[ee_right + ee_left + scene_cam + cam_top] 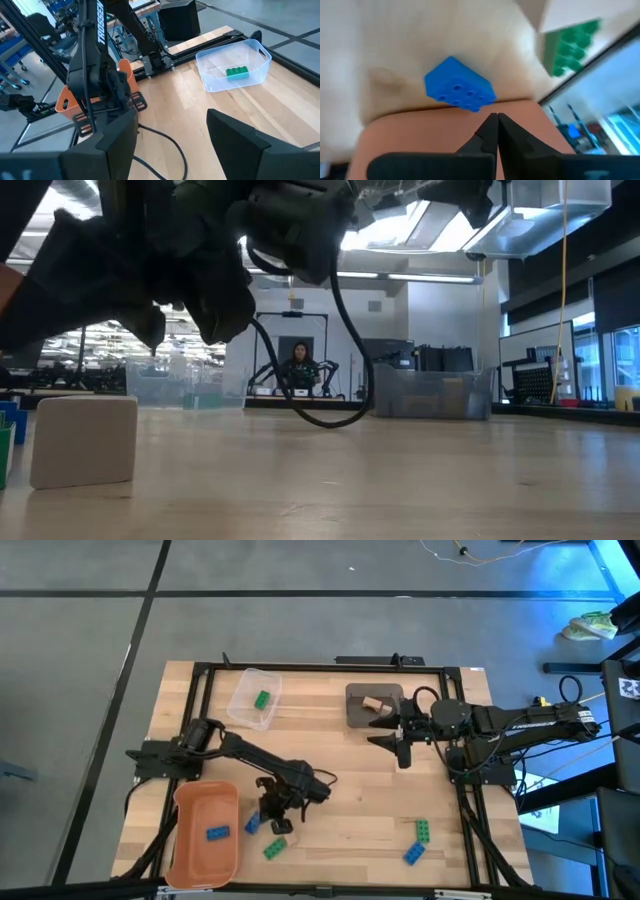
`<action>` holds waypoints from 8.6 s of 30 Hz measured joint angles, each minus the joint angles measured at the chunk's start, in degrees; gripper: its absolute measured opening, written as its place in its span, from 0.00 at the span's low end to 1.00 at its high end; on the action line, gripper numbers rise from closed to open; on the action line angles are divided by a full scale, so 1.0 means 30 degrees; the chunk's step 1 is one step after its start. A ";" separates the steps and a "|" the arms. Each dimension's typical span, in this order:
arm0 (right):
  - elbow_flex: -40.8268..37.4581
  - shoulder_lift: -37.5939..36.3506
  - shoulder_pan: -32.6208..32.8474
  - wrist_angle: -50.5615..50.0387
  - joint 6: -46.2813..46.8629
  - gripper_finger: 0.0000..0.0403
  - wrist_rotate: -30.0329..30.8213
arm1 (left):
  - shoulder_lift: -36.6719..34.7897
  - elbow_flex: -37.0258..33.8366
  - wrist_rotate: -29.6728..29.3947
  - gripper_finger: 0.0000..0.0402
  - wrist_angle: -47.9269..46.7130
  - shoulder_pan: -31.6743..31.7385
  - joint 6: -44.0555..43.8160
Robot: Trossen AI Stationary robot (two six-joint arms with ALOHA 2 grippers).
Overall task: Sort & place blocks by color
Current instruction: Put the left blue game piece into the orange bin
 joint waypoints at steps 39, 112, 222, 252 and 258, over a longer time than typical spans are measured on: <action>0.0000 0.0000 0.0000 -0.1644 0.0418 0.59 -0.0007 | -0.0517 -0.0528 -0.7709 0.00 0.1481 -0.3577 -0.6107; 0.0007 0.0005 0.0000 -0.2118 0.1416 0.59 0.0000 | -0.1829 -0.4649 -0.5093 0.00 0.3746 -0.2583 -0.3892; 0.0007 0.0007 0.0000 0.1605 0.0885 0.59 0.0425 | -2.0546 -1.5277 -1.5655 0.76 2.8235 0.2451 -0.0366; 0.0000 0.0015 0.0000 0.1361 0.0287 0.59 -0.0160 | -0.9628 -0.6099 -1.5818 0.75 1.2344 -0.5083 -1.0259; 0.0000 0.0015 0.0000 0.1354 0.0287 0.59 -0.0156 | -0.7133 -0.6099 -1.5710 0.75 1.1624 -0.4784 -1.3843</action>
